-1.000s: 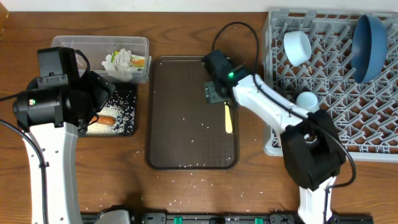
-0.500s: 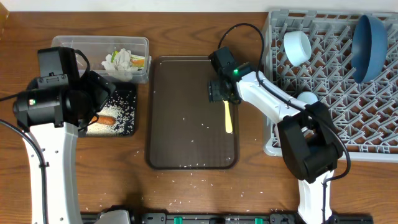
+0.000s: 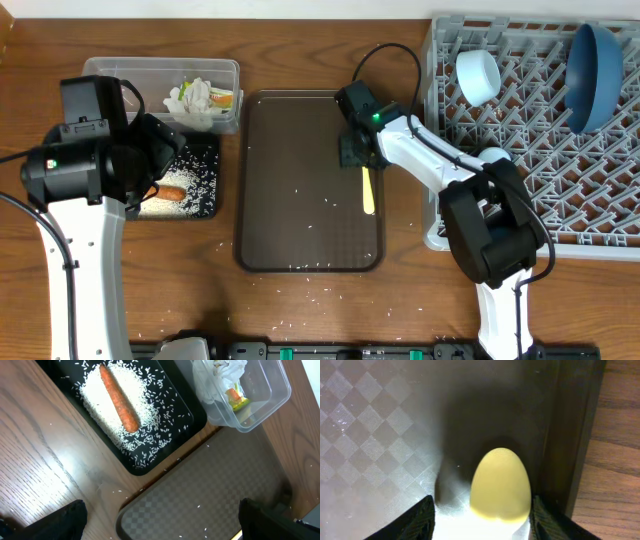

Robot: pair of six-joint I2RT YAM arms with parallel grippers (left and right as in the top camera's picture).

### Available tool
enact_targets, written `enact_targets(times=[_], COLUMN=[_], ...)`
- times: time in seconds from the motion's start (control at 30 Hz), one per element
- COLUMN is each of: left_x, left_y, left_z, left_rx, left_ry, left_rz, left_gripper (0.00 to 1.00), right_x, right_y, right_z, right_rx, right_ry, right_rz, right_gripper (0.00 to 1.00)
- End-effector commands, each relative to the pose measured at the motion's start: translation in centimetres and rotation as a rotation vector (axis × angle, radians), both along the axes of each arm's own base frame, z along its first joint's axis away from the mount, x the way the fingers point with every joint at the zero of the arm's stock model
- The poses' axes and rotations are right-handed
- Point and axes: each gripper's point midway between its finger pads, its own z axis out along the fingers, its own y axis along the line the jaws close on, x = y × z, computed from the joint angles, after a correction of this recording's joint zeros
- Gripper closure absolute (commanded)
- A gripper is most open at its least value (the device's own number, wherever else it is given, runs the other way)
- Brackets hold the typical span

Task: Sort waste into correct bins and load items into the dishwasher rack
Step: 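Grasp the yellow spoon on the dark tray with the right gripper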

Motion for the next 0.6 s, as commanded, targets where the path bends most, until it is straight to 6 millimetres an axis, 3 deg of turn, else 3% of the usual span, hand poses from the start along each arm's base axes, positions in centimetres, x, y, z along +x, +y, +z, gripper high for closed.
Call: enact_targets(times=[0.0, 0.23, 0.57], left_x=[0.0, 0.0, 0.0], left_y=[0.1, 0.1, 0.1], left_z=[0.0, 0.0, 0.0], left_rx=[0.012, 0.012, 0.012], left_ry=[0.007, 0.007, 0.007], left_rz=[-0.004, -0.004, -0.004], left_gripper=[0.02, 0.02, 0.02], right_x=[-0.1, -1.0, -1.3], right_y=[-0.8, -0.1, 1.0], right_z=[-1.2, -1.7, -1.4], right_rx=[0.009, 0.051, 0.100], right_ry=[0.042, 0.094, 0.106], right_rz=[-0.054, -0.058, 0.003], right_gripper=[0.47, 0.70, 0.82])
